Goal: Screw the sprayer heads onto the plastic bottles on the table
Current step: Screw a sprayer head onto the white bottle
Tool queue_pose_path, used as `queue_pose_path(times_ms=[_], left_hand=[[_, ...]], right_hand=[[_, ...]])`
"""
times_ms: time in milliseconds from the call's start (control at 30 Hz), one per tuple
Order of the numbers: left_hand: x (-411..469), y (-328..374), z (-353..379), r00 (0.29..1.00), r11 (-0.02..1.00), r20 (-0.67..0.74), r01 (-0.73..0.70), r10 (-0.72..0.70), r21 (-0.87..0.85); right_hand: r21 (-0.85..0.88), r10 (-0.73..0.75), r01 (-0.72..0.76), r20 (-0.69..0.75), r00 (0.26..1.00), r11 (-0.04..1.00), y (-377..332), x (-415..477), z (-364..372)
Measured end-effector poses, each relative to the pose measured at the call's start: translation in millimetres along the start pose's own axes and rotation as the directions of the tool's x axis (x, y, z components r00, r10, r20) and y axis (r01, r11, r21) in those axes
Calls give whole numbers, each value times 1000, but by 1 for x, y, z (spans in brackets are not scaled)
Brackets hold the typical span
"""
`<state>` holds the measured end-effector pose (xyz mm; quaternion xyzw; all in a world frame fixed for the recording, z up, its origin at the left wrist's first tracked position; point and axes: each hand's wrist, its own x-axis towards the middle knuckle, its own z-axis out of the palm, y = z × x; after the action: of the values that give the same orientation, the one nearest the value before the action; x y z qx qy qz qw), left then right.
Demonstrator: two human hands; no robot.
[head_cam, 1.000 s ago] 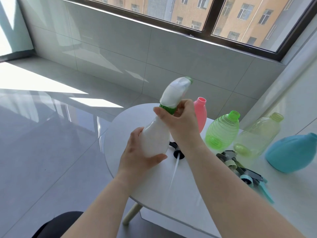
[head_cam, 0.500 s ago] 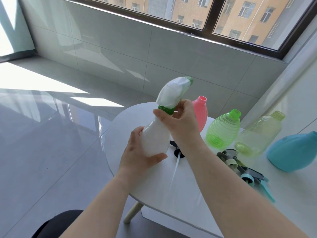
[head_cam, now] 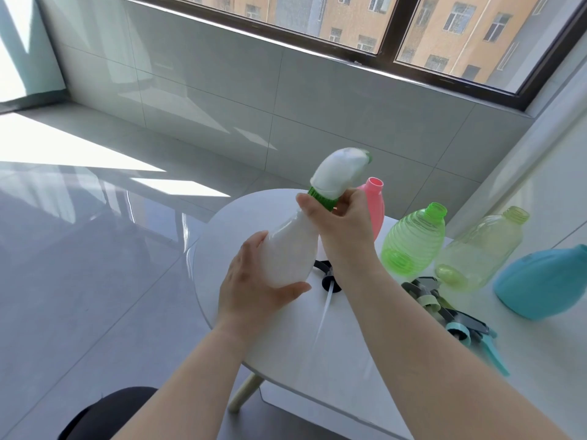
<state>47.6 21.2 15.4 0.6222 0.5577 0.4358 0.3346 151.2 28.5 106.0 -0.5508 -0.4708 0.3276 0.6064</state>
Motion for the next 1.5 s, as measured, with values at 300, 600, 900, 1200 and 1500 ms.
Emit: queue_pose_path(times_ms=[300, 600, 900, 1200, 1500], left_hand=[[0, 0, 1, 998, 999, -60, -24, 26, 35], [-8, 14, -9, 990, 979, -61, -132, 124, -157], [-3, 12, -22, 874, 802, 478, 223, 87, -554], [-4, 15, -24, 934, 990, 336, -82, 118, -119], [-7, 17, -17, 975, 983, 180, -101, 129, -156]], right_hand=[[193, 13, -69, 275, 961, 979, 2, -1, -7], [423, 47, -75, 78, 996, 903, -3, 11, -18], [427, 28, -119, 215, 976, 896, -17, 14, -33], [239, -10, -105, 436, 900, 965, -18, 9, -35], [115, -43, -23, 532, 846, 993, -16, 3, -18]])
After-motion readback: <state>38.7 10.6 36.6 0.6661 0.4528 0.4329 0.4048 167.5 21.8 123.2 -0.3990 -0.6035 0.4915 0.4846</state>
